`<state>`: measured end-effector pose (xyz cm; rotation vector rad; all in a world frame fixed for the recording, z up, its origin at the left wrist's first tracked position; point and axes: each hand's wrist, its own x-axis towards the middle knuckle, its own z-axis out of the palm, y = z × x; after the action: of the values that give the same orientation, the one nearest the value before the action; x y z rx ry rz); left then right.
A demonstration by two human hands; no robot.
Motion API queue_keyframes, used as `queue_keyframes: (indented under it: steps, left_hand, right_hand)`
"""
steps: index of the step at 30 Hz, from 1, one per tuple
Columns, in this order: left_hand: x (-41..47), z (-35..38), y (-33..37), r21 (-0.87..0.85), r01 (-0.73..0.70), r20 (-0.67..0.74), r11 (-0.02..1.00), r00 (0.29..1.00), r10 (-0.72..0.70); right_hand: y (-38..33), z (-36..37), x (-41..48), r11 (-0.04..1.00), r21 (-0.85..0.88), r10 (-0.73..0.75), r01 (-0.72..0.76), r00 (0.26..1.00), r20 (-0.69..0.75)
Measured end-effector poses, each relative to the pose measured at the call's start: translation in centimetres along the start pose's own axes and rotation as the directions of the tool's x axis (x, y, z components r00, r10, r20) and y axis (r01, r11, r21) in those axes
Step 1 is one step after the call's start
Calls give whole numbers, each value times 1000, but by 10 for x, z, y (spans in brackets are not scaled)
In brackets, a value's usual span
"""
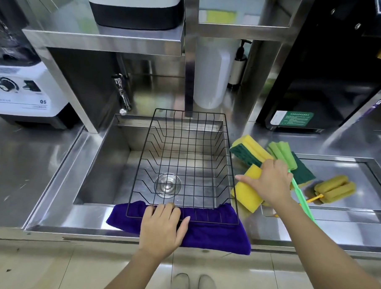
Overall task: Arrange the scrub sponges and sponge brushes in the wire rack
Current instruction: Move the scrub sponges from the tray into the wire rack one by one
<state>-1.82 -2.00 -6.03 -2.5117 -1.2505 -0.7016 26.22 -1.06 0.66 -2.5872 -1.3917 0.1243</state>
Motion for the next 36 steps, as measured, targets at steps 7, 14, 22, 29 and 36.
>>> queue_keyframes:
  steps: [7,14,22,29,36]
  left_hand:
    - [1,0,0,2,-10,-19,1000,1000,10]
    - [0,2,-1,3,-18,-26,1000,999,18]
    - [0,1,0,-9,-7,-29,1000,1000,7]
    - [-2,1,0,-5,16,2,1000,1000,-16]
    - [-1,0,1,-15,18,-20,1000,1000,-18]
  right_hand:
    - [4,-22,11,977,210,-38,-30,949,312]
    - [-16,-62,31,931,364,-44,11,995,84]
    - [-70,-54,14,797,584,-245,155,966,78]
    - [-102,-5,-7,777,612,-389,149,877,281]
    - [-115,32,-15,736,668,-264,-114,860,437]
